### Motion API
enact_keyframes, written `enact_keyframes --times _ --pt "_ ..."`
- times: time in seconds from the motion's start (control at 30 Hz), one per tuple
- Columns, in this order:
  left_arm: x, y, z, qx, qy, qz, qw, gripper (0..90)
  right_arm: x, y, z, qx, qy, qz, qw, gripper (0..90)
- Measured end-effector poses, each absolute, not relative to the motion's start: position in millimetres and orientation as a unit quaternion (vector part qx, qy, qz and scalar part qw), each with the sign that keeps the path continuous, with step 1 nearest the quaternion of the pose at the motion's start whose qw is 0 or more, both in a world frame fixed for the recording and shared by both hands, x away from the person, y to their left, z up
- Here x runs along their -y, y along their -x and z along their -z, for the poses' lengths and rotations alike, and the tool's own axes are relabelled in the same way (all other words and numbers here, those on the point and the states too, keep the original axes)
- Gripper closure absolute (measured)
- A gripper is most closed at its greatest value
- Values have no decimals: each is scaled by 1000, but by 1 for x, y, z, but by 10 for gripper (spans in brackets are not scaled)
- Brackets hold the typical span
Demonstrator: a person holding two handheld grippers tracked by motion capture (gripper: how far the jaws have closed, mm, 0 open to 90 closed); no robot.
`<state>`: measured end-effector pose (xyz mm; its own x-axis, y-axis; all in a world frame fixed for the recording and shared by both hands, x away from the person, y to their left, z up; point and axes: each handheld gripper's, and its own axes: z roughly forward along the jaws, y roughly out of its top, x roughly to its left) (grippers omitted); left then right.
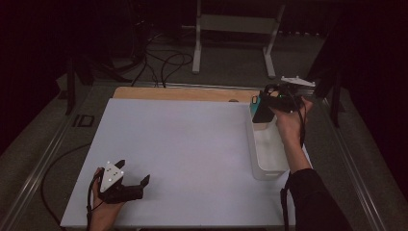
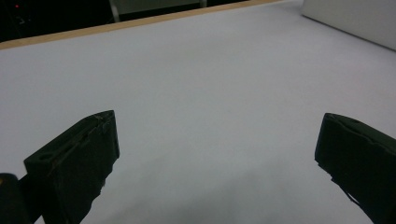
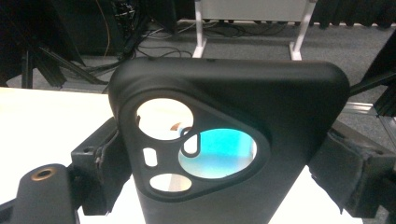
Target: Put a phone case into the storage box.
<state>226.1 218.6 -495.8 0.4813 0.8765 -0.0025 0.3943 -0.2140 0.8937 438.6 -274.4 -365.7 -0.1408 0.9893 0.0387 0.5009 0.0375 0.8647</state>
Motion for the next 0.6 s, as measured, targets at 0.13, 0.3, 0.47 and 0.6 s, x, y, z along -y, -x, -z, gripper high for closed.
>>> enact_keyframes --times 0.13,0.3,0.47,0.6 --pt "-219 -226 496 -434 -732 -267 453 3 274 -440 370 -652 -574 -381 317 138" --pt "-219 -226 496 -434 -731 -267 453 3 272 -441 373 -656 -574 -374 317 137" --pt "-219 -226 495 -435 -730 -267 454 3 270 -443 378 -660 -573 -368 318 137" --pt "-220 -226 495 -435 -729 -268 455 3 268 -445 382 -663 -572 -364 318 137"
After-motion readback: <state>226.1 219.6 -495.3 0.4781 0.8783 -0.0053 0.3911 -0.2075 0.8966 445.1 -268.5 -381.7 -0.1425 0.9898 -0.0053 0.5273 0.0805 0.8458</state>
